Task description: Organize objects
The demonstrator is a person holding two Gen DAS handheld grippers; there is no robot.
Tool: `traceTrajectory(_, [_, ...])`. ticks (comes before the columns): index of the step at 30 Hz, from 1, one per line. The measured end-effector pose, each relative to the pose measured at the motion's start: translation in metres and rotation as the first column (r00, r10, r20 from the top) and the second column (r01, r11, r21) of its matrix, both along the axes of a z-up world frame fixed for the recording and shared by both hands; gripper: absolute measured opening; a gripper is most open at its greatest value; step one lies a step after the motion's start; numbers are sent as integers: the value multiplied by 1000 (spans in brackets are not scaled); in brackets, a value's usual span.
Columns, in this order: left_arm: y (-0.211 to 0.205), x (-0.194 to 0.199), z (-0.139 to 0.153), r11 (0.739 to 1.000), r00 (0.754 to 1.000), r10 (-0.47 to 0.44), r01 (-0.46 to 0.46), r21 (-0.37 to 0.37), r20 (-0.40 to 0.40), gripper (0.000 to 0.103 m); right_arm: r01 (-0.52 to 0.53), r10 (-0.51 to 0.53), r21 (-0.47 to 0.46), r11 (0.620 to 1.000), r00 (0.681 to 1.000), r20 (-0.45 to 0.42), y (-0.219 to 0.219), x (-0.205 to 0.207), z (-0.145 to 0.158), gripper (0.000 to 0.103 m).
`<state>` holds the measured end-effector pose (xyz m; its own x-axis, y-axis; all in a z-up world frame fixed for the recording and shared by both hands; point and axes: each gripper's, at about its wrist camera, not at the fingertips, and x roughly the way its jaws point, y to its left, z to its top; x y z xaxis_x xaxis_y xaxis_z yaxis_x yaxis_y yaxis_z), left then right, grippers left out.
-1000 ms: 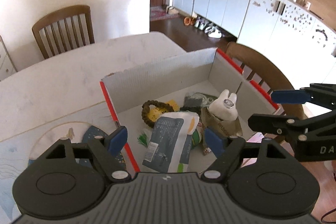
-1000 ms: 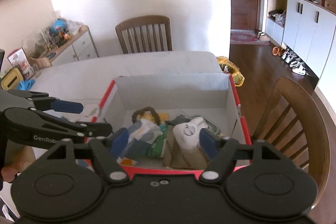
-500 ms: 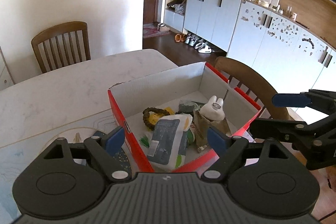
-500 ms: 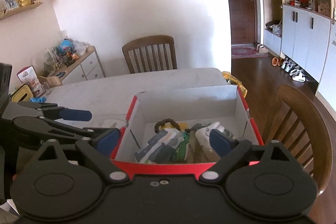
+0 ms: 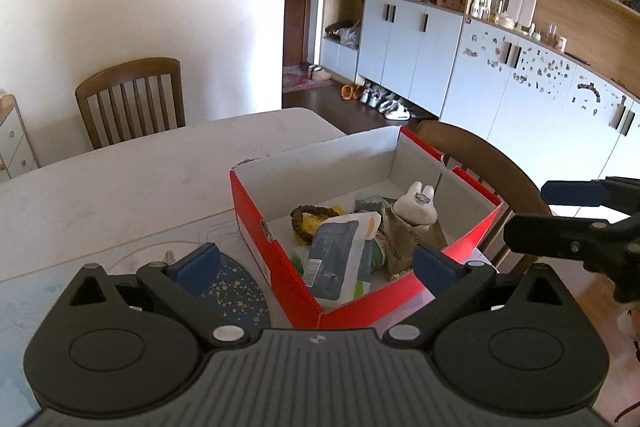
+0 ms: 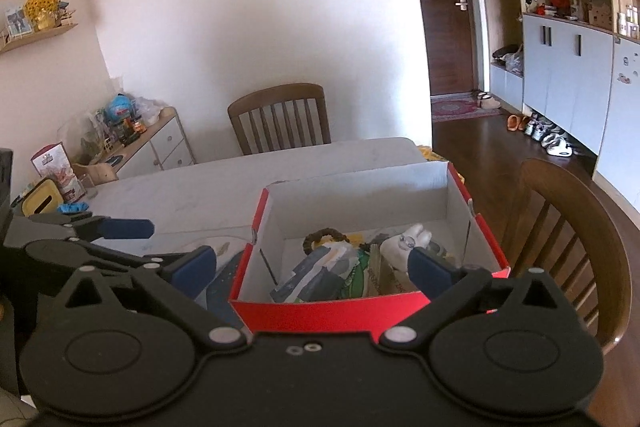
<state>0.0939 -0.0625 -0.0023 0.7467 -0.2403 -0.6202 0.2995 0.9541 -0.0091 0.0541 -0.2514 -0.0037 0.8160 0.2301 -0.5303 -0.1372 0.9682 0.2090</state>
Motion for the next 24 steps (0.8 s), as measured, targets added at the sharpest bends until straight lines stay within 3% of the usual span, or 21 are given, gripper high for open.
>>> traceTrajectory(9, [7,-12,1,1000,1000,-1,1,-18,20,103,27,-27,15,1000,1000,1,2,-7,-2,102])
traceTrajectory(16, [0,-18,2,999,998,-35,35,16,48,103,47,-47,26,999,999,-1,2,-9,-3,102])
traceTrajectory(24, [1,-16,-3,999,998,-48,48,12,29,103,69,-69,33,997,998,-14,0,-9,-5,102])
